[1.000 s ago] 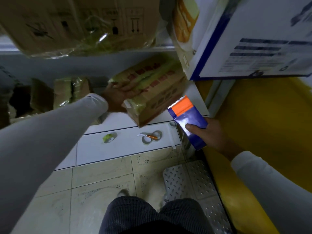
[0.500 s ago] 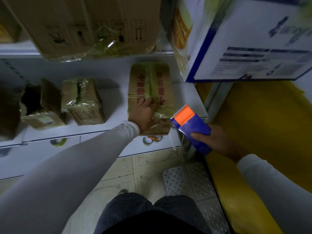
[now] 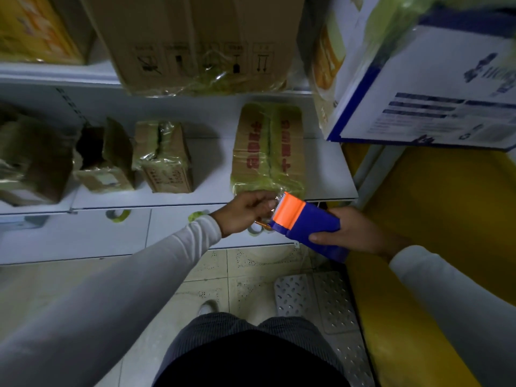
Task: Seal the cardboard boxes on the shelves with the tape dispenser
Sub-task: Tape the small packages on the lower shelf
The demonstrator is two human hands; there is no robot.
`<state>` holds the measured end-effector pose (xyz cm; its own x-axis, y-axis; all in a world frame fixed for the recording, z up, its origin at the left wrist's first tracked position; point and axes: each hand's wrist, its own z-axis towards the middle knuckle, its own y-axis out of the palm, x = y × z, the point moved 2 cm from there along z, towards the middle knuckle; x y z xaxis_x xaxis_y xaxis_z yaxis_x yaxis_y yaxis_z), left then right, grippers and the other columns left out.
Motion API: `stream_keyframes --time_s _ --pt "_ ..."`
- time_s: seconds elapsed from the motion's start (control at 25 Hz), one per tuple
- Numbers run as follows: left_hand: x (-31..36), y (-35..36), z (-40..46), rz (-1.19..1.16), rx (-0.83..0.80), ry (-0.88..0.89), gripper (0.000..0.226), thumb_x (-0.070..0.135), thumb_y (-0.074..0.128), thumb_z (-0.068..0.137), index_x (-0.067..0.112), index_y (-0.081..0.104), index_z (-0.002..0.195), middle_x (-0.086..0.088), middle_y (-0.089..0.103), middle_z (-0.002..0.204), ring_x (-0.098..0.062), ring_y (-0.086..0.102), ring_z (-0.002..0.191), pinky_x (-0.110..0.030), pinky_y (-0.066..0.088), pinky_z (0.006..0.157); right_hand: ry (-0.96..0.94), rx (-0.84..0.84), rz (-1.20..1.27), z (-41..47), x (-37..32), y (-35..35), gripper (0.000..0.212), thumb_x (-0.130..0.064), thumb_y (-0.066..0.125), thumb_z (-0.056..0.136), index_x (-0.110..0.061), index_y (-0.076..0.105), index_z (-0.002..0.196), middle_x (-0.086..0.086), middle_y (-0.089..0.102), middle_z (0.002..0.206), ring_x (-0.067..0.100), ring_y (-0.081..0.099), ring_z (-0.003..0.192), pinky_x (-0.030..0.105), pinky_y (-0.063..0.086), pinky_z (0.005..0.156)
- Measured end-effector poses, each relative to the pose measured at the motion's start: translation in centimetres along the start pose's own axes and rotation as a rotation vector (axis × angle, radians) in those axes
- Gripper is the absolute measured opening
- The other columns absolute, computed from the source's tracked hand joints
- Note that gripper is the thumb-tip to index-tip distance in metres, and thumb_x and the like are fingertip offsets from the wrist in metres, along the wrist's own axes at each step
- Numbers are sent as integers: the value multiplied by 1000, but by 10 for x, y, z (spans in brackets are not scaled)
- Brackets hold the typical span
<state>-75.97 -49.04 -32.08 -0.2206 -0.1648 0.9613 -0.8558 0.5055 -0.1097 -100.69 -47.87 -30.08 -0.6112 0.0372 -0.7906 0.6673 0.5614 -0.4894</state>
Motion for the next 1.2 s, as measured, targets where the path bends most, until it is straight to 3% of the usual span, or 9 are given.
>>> stream_keyframes --time_s 0.08,0.24,0.4,0.56,0.68,0.88,1.08,1.16,1.2 --pt "-1 -2 -6 -49 31 -4 19 6 45 98 6 62 107 -2 65 89 2 61 71 -14 48 66 8 -50 -11 6 -6 1 35 -71 75 56 -55 66 86 -25 73 87 -5 70 78 8 50 57" --pt "-4 -10 -15 -56 215 27 17 -3 47 95 -4 64 94 -4 60 72 3 54 56 -13 45 58 16 -109 -26 21 -14 6 52 -70 76 55 -32 71 91 -16 75 91 1 72 81 21 54 68" --pt "-9 -36 -26 -119 371 32 17 -2 47 96 -9 62 95 -12 59 72 -9 53 58 -21 46 60 23 -240 -96 39 -33 -10 42 -61 82 63 -29 72 89 -5 77 88 9 73 78 17 52 61" --pt "-27 -83 -35 -129 521 -15 16 3 49 95 -7 62 96 -12 61 73 -15 53 62 -28 46 64 52 -167 -262 38 -29 -54 60 -62 76 58 -7 71 82 8 75 77 21 72 71 22 50 60" --pt "-36 -83 -23 -116 537 -55 16 5 50 96 -2 64 92 -8 63 71 -7 55 56 -26 45 61 98 -148 -265 43 -27 -70 51 -54 78 62 -8 72 82 6 76 78 20 72 72 30 51 66" --pt "-57 -91 -6 -130 573 -158 16 9 54 94 7 66 83 -6 64 68 -8 55 53 -29 44 61 93 -155 -329 66 -24 -66 49 -48 81 73 0 68 78 13 72 73 24 70 68 26 46 60" --pt "-62 -86 16 -146 560 -235 15 3 57 92 2 65 79 -8 60 65 -12 56 49 -20 43 48 135 -166 -307 75 -17 -62 44 -51 80 71 -13 60 60 2 61 53 14 60 50 25 39 55" --pt "-62 -82 26 -110 561 -265 9 9 61 90 1 65 88 -11 62 69 -23 60 59 -19 47 47 131 -170 -277 76 -15 -60 45 -54 79 69 -13 60 61 3 60 52 13 60 49 24 39 55" --pt "-63 -83 30 -65 575 -297 18 15 66 88 2 64 100 -16 66 80 -32 62 73 -25 54 59 132 -171 -263 76 -14 -59 44 -55 78 68 -14 61 60 2 61 53 12 60 49 22 39 54"
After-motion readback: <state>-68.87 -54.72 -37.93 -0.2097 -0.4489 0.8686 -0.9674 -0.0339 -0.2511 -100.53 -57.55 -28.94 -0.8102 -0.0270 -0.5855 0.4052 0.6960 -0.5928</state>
